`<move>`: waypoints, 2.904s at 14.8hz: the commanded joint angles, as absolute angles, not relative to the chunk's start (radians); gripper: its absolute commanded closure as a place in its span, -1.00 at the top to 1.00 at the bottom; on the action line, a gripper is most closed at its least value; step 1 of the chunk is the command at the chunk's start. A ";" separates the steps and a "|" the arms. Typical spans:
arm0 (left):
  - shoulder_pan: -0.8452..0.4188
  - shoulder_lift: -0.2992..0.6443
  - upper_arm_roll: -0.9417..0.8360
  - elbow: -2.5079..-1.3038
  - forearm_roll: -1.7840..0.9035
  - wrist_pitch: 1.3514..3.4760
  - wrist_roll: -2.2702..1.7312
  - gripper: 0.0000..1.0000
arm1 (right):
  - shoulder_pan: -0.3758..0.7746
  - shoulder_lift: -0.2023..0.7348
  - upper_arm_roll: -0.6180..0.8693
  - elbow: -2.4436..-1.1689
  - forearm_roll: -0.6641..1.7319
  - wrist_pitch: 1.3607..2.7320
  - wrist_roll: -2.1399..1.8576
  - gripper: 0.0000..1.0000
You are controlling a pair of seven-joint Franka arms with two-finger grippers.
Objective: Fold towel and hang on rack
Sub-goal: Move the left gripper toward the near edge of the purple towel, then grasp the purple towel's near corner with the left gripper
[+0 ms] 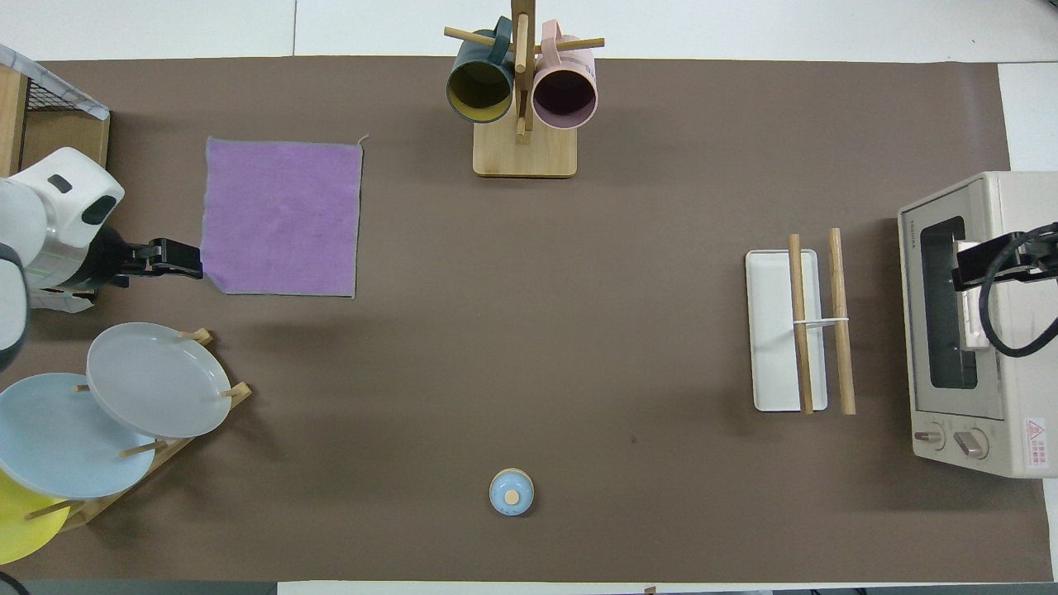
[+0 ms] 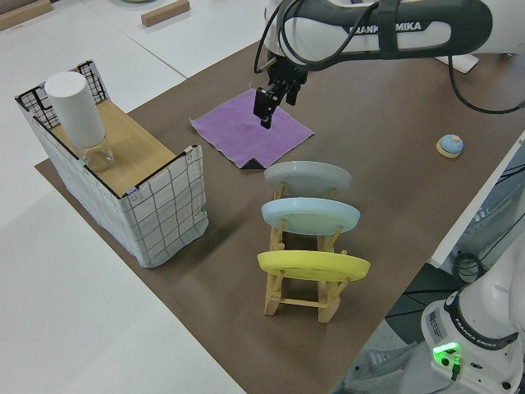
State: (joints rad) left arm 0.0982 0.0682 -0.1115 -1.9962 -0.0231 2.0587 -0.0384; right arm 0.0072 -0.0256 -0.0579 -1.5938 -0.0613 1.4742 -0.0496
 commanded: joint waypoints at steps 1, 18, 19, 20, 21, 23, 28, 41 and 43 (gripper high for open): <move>0.139 0.205 -0.113 -1.993 -0.029 2.202 -0.026 0.98 | 0.000 -0.041 -0.057 -1.611 -0.043 1.485 -0.071 1.00; 0.179 0.334 -0.112 -1.968 -0.098 2.255 -0.025 0.15 | 0.000 -0.041 -0.057 -1.611 -0.043 1.485 -0.069 1.00; 0.179 0.334 -0.112 -1.968 -0.098 2.253 -0.025 0.07 | 0.000 -0.041 -0.057 -1.611 -0.044 1.485 -0.069 1.00; 0.179 0.334 -0.112 -1.968 -0.098 2.249 -0.025 -0.04 | 0.000 -0.041 -0.055 -1.611 -0.043 1.485 -0.069 1.00; 0.179 0.334 -0.110 -1.968 -0.098 2.247 -0.025 -0.14 | 0.000 -0.041 -0.057 -1.611 -0.044 1.485 -0.069 1.00; 0.179 0.334 -0.110 -1.967 -0.098 2.244 -0.026 -0.29 | 0.000 -0.041 -0.057 -1.611 -0.043 1.485 -0.069 1.00; 0.178 0.334 -0.110 -1.967 -0.098 2.244 -0.026 -1.00 | 0.000 -0.041 -0.057 -1.611 -0.044 1.485 -0.069 1.00; 0.010 0.256 -0.110 -1.870 0.139 2.063 0.015 -1.00 | 0.000 -0.041 -0.057 -1.611 -0.044 1.485 -0.069 1.00; -0.096 0.245 -0.110 -1.888 0.214 2.059 -0.050 -1.00 | 0.000 -0.041 -0.057 -1.611 -0.043 1.485 -0.069 1.00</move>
State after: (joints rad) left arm 0.0164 0.2704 -0.1261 -1.8641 0.1351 2.0821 0.0088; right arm 0.0072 -0.0256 -0.0579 -1.5938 -0.0613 1.4742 -0.0496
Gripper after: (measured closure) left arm 0.982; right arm 0.000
